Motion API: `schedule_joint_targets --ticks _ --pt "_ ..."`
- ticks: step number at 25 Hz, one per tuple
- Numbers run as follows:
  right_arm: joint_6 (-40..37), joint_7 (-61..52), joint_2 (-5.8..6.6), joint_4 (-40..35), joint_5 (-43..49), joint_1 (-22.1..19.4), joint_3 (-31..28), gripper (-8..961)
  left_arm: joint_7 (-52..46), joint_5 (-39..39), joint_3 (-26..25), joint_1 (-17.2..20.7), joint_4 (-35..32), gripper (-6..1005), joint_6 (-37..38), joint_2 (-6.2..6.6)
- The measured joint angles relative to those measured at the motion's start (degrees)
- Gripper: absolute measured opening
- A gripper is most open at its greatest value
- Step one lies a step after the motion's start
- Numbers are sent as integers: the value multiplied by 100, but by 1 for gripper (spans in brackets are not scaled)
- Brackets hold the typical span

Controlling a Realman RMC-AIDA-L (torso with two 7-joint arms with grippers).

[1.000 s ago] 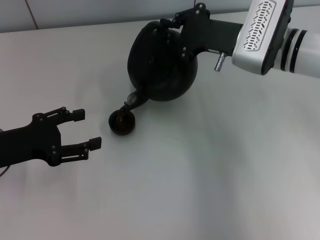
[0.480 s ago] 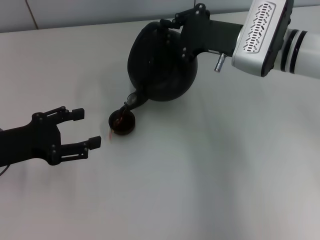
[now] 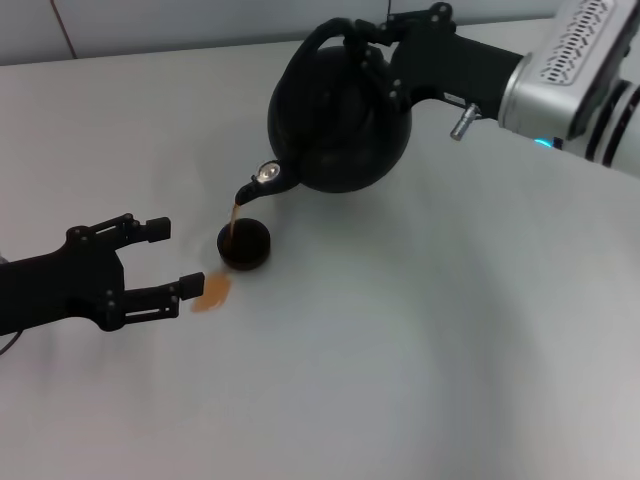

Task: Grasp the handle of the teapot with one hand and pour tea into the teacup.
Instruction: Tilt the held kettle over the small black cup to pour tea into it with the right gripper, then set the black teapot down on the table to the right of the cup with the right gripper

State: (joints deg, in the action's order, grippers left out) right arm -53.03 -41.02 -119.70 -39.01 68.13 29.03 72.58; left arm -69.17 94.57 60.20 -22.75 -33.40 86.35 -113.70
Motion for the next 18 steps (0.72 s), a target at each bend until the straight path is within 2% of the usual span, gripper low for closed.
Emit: schedule_joint_targets --ticks 11,18 --pt "-861 277 24 943 -2428 -397 -34 108 0 0 0 -64 -3 867 -4 -6" --pt "-805 279 36 1431 -2789 -341 -34 108 0 0 0 -63 -9 868 -4 -20"
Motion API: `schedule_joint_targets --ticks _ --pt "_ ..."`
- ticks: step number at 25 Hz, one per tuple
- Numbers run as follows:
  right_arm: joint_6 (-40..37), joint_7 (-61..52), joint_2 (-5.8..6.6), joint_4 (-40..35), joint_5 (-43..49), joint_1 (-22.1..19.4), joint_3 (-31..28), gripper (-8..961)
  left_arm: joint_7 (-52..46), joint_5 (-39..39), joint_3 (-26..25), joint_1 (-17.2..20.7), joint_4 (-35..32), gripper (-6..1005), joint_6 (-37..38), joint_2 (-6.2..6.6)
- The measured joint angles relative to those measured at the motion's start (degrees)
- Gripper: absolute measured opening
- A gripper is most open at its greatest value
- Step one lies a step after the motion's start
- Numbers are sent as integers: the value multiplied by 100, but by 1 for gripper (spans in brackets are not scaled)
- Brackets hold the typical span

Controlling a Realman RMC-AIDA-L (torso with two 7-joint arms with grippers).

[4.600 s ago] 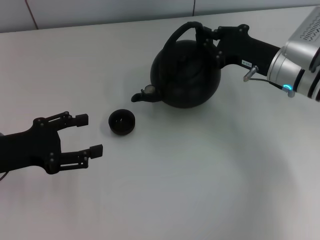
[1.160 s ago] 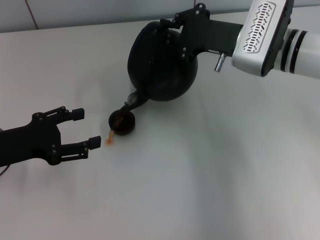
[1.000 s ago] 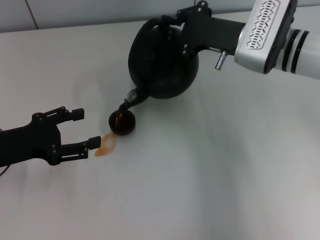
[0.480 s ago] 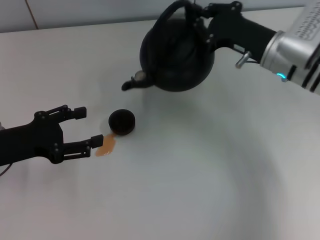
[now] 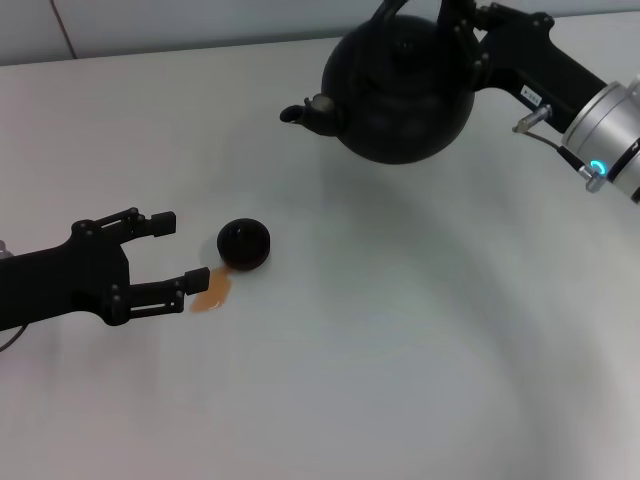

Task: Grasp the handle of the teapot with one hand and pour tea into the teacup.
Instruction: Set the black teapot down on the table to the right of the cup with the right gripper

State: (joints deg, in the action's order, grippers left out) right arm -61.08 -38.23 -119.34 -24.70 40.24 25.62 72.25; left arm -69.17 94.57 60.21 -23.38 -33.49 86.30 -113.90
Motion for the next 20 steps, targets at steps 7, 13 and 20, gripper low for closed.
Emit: schedule_joint_targets --ticks 7,13,20 --pt "121 -12 -6 240 -8 13 4 108 0 0 0 1 0 867 0 -5" --pt "458 10 -12 423 -12 114 35 108 4 0 0 1 -29 867 0 -13" --pt "664 10 -9 563 2 189 49 107 9 0 0 1 -52 868 0 -18"
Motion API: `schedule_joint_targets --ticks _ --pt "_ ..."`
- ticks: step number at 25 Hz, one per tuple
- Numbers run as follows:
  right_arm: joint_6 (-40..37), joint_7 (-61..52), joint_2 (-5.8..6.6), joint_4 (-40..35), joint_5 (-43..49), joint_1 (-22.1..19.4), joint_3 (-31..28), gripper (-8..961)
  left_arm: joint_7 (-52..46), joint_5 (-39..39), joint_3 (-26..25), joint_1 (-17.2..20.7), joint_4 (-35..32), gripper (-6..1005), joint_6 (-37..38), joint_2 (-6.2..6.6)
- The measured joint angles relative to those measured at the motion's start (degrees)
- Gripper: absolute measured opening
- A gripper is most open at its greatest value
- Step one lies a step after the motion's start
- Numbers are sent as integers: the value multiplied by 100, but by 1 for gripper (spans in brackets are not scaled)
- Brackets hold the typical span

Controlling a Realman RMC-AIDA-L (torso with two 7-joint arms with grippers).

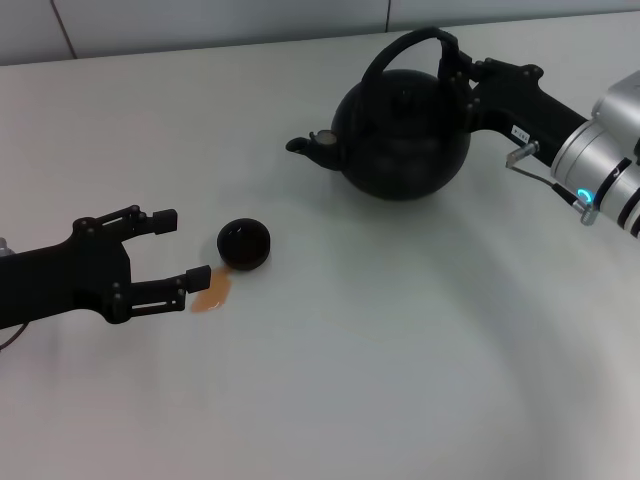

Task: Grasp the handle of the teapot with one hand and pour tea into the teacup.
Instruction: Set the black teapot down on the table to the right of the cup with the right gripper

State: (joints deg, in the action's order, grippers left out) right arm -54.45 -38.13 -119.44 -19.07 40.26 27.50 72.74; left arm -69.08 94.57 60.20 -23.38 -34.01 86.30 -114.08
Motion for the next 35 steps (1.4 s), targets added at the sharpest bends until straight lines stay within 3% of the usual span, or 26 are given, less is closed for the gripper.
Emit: schedule_joint_targets --ticks 29,35 --pt "316 -3 12 23 43 79 115 105 0 53 0 -35 0 867 -83 -8" --pt "314 -5 16 -4 62 86 120 234 0 53 0 -36 0 868 -111 -9"
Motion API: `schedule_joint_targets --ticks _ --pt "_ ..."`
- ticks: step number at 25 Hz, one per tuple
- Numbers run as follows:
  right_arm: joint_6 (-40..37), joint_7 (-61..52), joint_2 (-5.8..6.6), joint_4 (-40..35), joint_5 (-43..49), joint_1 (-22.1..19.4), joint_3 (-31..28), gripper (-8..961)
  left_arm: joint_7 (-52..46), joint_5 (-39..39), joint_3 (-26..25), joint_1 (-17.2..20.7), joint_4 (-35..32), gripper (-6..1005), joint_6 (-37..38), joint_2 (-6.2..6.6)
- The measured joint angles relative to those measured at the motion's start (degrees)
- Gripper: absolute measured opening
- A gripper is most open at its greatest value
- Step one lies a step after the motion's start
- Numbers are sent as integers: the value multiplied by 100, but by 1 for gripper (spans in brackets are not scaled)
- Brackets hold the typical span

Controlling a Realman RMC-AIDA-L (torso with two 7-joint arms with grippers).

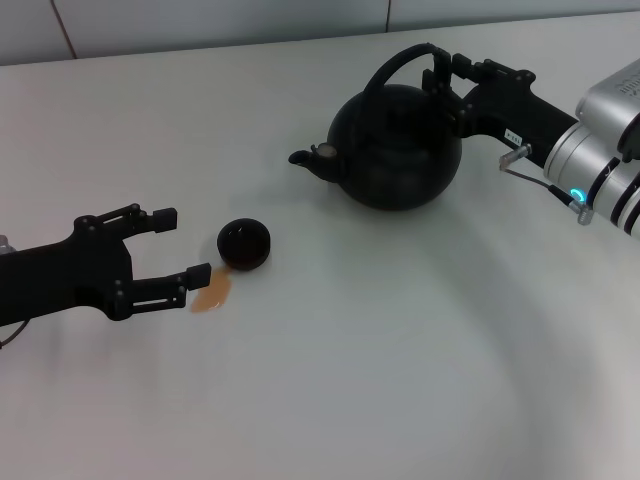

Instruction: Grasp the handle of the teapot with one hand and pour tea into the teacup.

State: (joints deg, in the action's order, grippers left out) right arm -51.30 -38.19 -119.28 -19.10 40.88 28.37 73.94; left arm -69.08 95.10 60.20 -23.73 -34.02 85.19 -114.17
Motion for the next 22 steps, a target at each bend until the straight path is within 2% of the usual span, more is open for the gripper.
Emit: schedule_joint_targets --ticks 10,14,22 --pt "-8 41 0 -146 -21 -131 -10 687 0 0 0 0 0 863 -21 7" --pt "-87 51 -21 -339 -22 -278 5 712 0 0 0 -16 -7 863 -25 9" --pt "-1237 198 -21 -417 -55 -538 -141 750 0 -1 0 -24 -22 863 -29 5"
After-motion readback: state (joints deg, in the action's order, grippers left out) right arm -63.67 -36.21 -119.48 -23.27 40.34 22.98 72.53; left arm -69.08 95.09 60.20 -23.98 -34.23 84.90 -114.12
